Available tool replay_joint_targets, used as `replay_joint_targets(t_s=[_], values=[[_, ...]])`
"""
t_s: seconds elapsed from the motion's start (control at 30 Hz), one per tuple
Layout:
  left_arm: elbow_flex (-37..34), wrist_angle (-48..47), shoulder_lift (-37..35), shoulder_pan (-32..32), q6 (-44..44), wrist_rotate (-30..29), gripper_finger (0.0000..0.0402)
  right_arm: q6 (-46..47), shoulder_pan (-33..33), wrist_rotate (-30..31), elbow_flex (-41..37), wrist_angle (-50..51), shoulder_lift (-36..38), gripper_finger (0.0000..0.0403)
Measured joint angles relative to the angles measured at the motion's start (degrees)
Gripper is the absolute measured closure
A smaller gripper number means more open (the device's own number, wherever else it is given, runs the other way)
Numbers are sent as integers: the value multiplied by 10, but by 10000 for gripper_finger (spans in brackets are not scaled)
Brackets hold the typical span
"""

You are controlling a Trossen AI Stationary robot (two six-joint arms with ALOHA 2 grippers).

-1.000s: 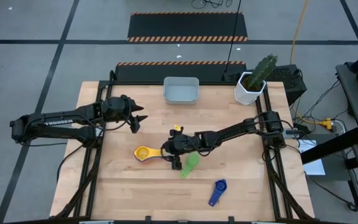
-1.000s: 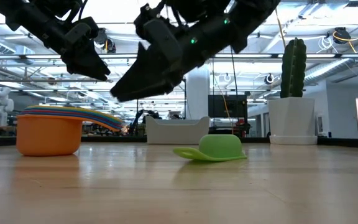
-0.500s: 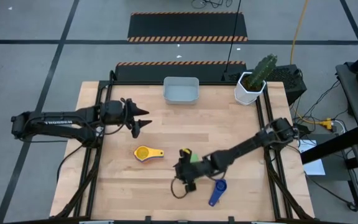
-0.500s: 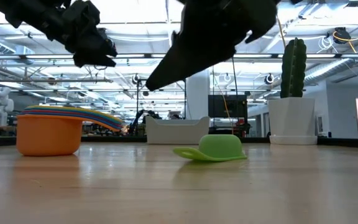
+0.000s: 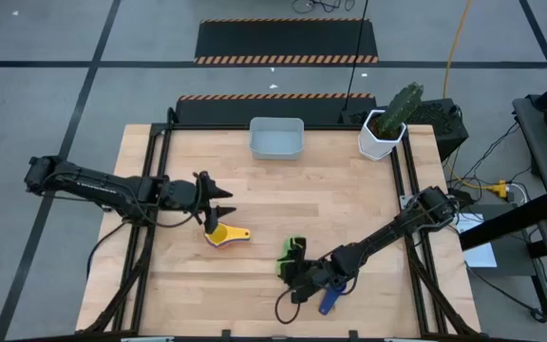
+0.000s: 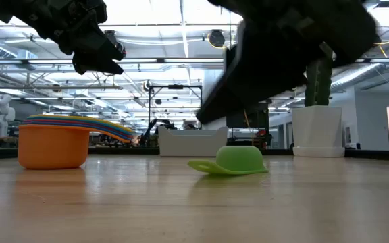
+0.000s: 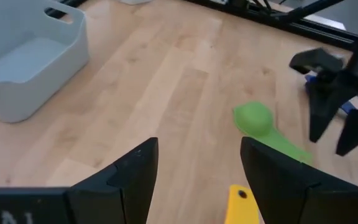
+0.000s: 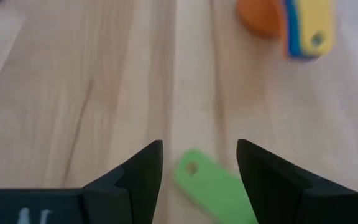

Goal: Nest measuring cups in basket
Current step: Stack the green measuring cup into the yellow measuring cup

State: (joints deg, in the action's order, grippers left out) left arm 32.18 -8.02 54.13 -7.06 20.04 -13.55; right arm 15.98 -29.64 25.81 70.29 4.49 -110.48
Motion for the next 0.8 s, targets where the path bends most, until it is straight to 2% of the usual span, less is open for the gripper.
replay_joint_targets(t_s=[0.1,0.2,0.4,0.5,0.6,0.8], values=[[0,20,12,-24,12,-19,170,8,-11,6,-5,0,-20,204],[0,36,23,-44,22,-33,170,-10,-20,14,-5,-43,-48,204],[0,51,46,-80,41,-65,170,-15,-36,108,-5,-72,-75,204],[0,54,56,-91,43,-83,170,-7,-36,131,-5,-72,-75,204],[0,55,56,-98,46,-95,170,-3,-33,130,-5,-75,-75,204],[0,74,56,-105,42,-106,170,27,-19,75,-18,-90,-75,204]])
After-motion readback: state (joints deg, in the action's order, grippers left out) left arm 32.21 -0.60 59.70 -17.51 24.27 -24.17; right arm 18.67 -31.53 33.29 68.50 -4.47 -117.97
